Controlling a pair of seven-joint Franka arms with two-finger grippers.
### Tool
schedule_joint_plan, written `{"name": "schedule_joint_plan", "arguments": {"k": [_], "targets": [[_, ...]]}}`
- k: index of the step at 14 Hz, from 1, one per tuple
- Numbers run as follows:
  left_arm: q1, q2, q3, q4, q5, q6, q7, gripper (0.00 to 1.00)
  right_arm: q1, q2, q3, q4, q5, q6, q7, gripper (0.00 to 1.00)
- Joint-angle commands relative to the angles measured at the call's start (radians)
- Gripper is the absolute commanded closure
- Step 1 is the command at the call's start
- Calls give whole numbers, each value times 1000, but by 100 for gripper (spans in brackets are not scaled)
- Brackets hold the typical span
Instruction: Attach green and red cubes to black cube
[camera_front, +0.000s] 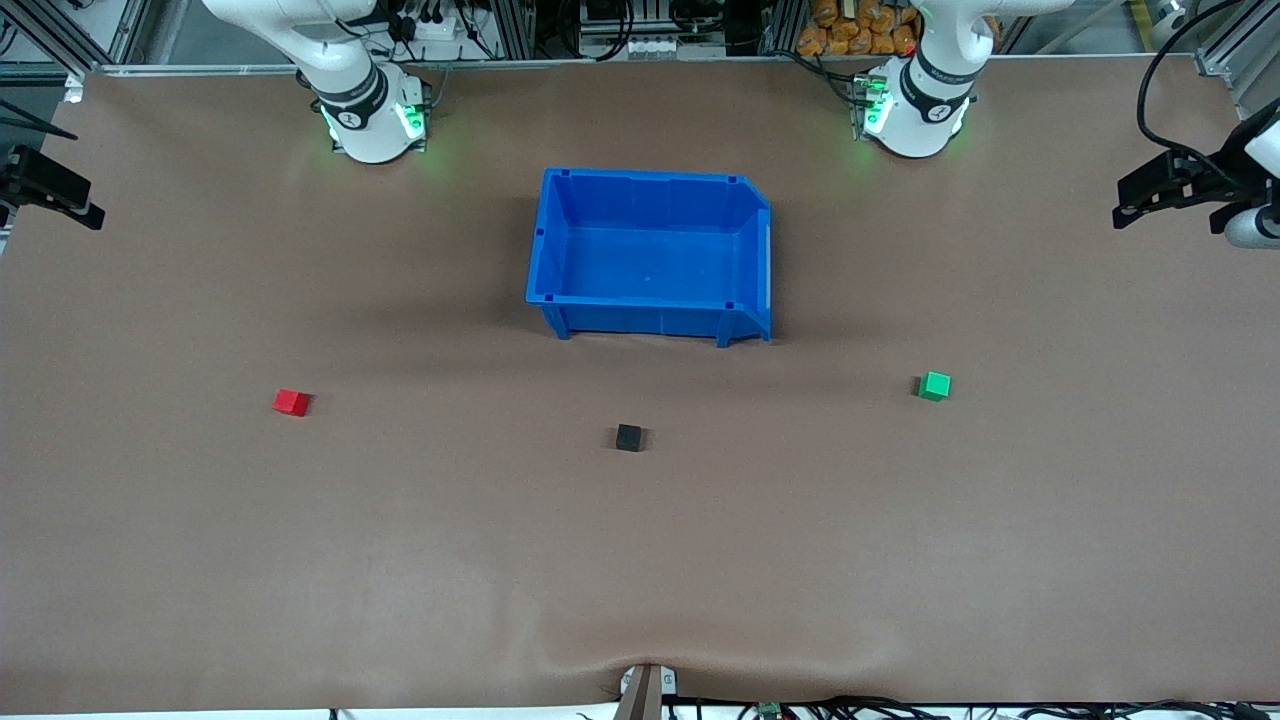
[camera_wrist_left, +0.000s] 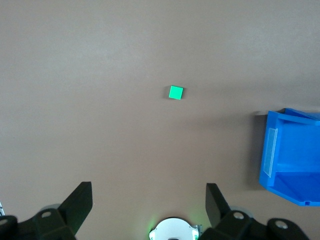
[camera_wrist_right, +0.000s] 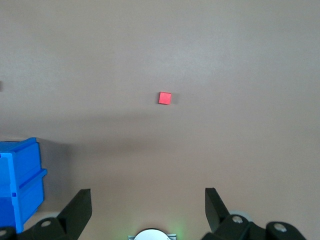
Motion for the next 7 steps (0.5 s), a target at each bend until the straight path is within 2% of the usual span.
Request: {"name": "schedule_joint_plan", "arguments": {"k": [1,3,7], "targets": [[3,-2,5,-10,3,-26,-17,0,-12,5,2,10,20,-7,0,0],[57,55,3,-27,-23,-81,-59,0,-12,4,2,10,20,-7,0,0],[53,156,3,-39,-12,-8,-59,0,-17,30,1,12,16,8,-5,0]]}}
